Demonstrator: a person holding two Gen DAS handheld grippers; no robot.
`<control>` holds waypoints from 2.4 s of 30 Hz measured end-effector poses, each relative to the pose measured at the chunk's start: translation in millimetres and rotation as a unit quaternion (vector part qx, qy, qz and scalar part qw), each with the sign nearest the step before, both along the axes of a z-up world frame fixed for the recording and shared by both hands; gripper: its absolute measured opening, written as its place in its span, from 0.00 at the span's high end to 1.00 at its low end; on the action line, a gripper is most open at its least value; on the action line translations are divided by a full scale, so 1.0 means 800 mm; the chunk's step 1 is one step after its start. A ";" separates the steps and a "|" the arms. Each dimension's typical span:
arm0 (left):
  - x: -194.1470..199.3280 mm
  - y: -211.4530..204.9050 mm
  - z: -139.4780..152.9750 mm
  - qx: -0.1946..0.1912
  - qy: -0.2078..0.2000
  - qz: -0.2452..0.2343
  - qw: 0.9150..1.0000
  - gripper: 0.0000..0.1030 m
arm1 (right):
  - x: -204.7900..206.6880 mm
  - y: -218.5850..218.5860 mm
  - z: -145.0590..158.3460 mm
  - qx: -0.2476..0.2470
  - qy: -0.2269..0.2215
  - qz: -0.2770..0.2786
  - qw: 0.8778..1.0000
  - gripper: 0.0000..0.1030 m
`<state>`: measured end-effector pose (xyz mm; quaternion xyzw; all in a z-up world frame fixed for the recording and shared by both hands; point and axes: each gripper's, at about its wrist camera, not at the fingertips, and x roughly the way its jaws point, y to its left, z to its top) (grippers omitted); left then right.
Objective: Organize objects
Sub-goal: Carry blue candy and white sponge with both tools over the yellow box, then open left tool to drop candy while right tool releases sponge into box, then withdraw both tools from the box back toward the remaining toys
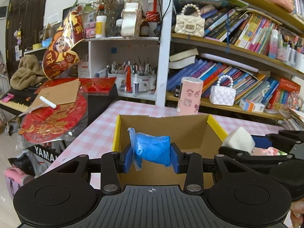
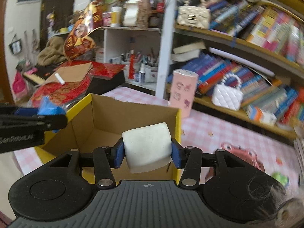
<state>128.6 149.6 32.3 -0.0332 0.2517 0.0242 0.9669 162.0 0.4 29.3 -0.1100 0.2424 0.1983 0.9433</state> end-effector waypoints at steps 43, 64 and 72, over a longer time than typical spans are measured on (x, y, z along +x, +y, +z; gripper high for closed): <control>0.077 -0.021 -0.026 0.049 0.045 0.002 0.998 0.23 | 0.079 0.044 -0.042 -0.173 0.019 0.150 0.973 0.28; -0.075 0.024 0.012 0.027 -0.010 0.079 0.996 0.12 | -0.044 -0.014 0.021 0.022 -0.029 -0.038 0.999 0.26; -0.127 0.025 -0.007 0.032 0.014 0.081 0.996 0.11 | -0.113 -0.018 -0.004 0.039 0.002 -0.067 0.997 0.26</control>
